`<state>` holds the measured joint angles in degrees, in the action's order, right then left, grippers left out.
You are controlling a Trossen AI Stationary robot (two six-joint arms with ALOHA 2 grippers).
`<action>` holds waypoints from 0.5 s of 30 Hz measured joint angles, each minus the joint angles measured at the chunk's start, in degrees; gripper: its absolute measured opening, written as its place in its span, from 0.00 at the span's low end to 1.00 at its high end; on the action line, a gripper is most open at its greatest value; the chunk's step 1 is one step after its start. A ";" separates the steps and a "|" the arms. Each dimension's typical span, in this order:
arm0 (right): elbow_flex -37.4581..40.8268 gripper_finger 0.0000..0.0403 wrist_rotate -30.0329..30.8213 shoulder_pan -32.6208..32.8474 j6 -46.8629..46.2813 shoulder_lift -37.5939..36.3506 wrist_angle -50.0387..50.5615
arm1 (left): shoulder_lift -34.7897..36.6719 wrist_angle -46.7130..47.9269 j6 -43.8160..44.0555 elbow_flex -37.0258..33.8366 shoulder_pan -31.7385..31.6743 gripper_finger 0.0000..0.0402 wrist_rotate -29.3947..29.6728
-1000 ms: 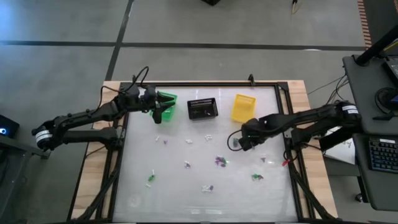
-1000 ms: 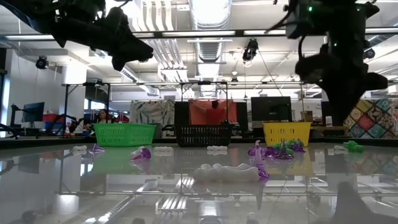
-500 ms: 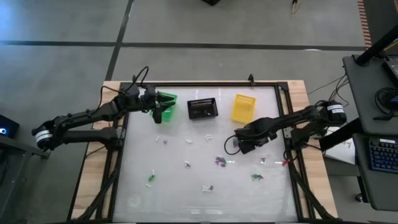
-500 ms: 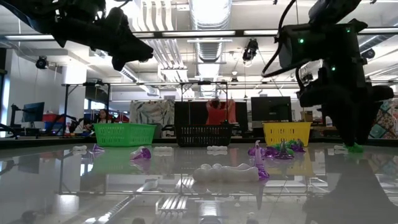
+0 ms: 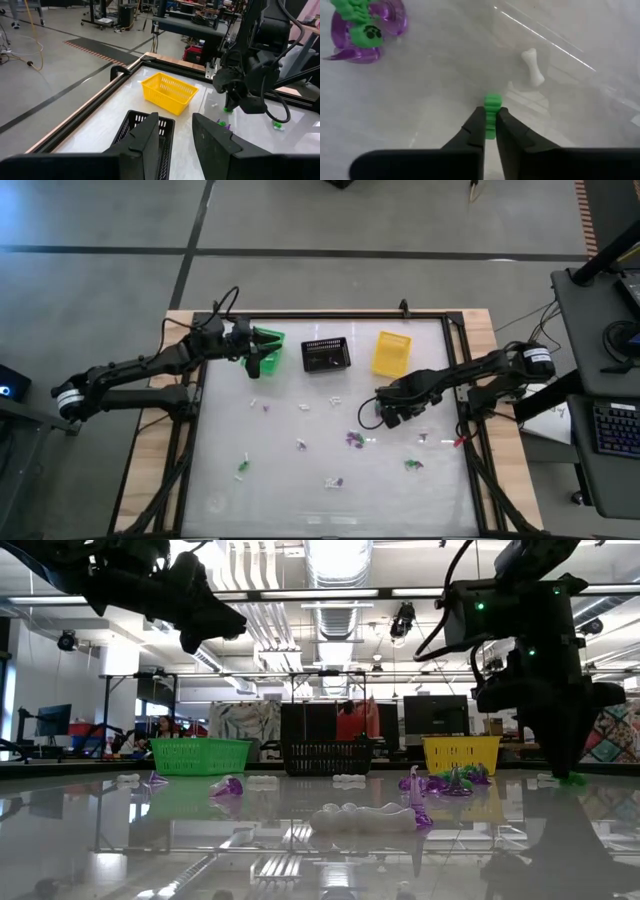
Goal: Sort Halloween decoration
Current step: Put the green skeleton toy into the yellow basket
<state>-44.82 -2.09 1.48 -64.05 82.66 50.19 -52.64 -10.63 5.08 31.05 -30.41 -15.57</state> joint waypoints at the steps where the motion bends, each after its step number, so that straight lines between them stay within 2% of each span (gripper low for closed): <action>1: -0.02 0.04 0.01 0.00 0.06 0.05 -0.02 | 0.00 0.00 -0.02 0.00 0.00 0.25 0.02; 6: 0.00 0.03 -0.82 0.00 2.35 -1.07 0.34 | 0.00 -0.02 0.19 0.00 0.00 0.25 0.00; 11: -0.87 0.03 -2.89 0.00 7.01 -7.74 0.62 | 0.00 0.00 3.32 0.00 0.51 0.25 0.02; 15: -1.22 0.03 1.27 0.00 9.82 -15.38 -0.62 | 0.00 -0.03 4.46 -0.30 3.15 0.25 0.01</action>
<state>-46.04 -0.81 1.48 -54.24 67.29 49.58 -52.64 -10.67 9.54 30.75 -27.26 -15.57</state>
